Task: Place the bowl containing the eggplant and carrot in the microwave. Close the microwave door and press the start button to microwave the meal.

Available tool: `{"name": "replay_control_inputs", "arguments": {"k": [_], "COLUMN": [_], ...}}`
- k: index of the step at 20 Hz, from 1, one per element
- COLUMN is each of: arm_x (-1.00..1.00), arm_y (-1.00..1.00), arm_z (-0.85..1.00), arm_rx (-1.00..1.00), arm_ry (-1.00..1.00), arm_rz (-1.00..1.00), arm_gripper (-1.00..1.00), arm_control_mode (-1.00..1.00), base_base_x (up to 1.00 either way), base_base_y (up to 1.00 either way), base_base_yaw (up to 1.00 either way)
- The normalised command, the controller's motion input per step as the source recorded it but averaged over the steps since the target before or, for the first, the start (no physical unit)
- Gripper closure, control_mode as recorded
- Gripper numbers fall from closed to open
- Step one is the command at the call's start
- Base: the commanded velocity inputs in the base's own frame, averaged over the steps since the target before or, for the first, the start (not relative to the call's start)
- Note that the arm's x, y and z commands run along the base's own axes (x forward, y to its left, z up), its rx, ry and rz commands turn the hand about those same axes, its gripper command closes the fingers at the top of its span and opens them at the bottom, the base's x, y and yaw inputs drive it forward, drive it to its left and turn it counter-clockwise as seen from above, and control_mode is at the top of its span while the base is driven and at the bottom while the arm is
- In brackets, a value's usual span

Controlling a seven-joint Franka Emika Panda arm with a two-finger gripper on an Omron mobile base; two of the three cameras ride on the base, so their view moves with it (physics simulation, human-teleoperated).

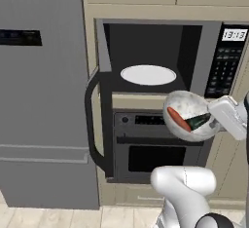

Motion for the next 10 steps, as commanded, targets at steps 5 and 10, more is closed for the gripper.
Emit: {"name": "replay_control_inputs", "arguments": {"k": [5,10], "arm_x": [0.0,0.0], "arm_y": [0.0,0.0], "arm_z": [0.0,0.0], "arm_rx": [0.0,0.0], "arm_ry": [0.0,0.0], "arm_rz": [0.0,0.0], "arm_gripper": [1.0,1.0], "arm_control_mode": [1.0,1.0], "base_base_x": [0.54,0.32], "base_base_y": [0.21,0.35], "base_base_yaw": [-0.16,-0.09]}}
